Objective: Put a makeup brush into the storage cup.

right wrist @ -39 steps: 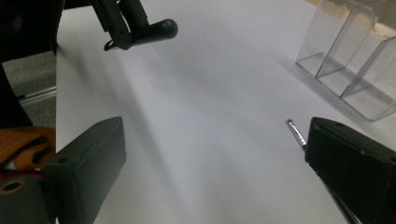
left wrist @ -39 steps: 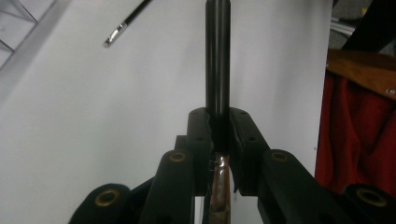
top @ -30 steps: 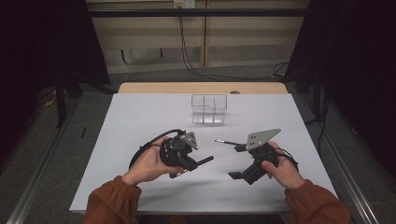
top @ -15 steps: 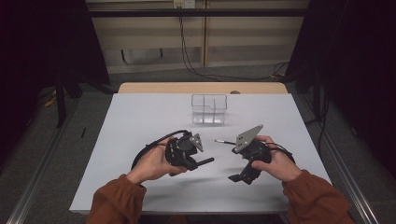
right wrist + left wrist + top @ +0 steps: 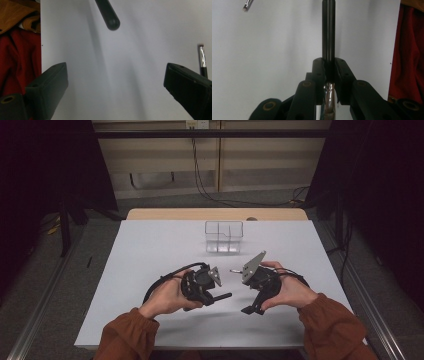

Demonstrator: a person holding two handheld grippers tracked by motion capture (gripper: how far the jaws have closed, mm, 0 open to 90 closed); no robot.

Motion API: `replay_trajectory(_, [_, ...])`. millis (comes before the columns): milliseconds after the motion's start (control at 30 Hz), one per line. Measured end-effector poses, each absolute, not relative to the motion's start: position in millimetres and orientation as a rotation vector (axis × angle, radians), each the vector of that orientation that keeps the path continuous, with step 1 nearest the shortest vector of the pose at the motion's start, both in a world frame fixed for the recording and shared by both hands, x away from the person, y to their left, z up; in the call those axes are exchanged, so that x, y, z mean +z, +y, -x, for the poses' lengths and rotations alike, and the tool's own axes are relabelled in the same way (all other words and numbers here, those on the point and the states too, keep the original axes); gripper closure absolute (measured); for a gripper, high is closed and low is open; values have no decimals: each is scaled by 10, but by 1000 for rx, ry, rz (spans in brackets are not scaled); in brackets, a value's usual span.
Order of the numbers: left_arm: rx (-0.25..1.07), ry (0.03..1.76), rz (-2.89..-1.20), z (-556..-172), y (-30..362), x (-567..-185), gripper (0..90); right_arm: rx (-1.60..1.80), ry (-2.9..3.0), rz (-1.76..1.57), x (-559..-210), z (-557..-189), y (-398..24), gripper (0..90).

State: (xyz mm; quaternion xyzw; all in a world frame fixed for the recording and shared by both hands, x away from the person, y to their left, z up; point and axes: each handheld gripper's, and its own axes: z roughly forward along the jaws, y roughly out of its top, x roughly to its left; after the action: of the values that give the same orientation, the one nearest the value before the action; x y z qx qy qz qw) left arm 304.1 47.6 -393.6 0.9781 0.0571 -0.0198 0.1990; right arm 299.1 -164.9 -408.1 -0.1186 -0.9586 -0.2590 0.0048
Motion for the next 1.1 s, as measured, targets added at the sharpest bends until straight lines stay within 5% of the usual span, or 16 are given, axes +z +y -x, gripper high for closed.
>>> replay_trajectory(1100, [-70, 181, -2724, -3005, 336, -4030, 798, -803, -3007, 265, -4173, -3067, -1423, 556])
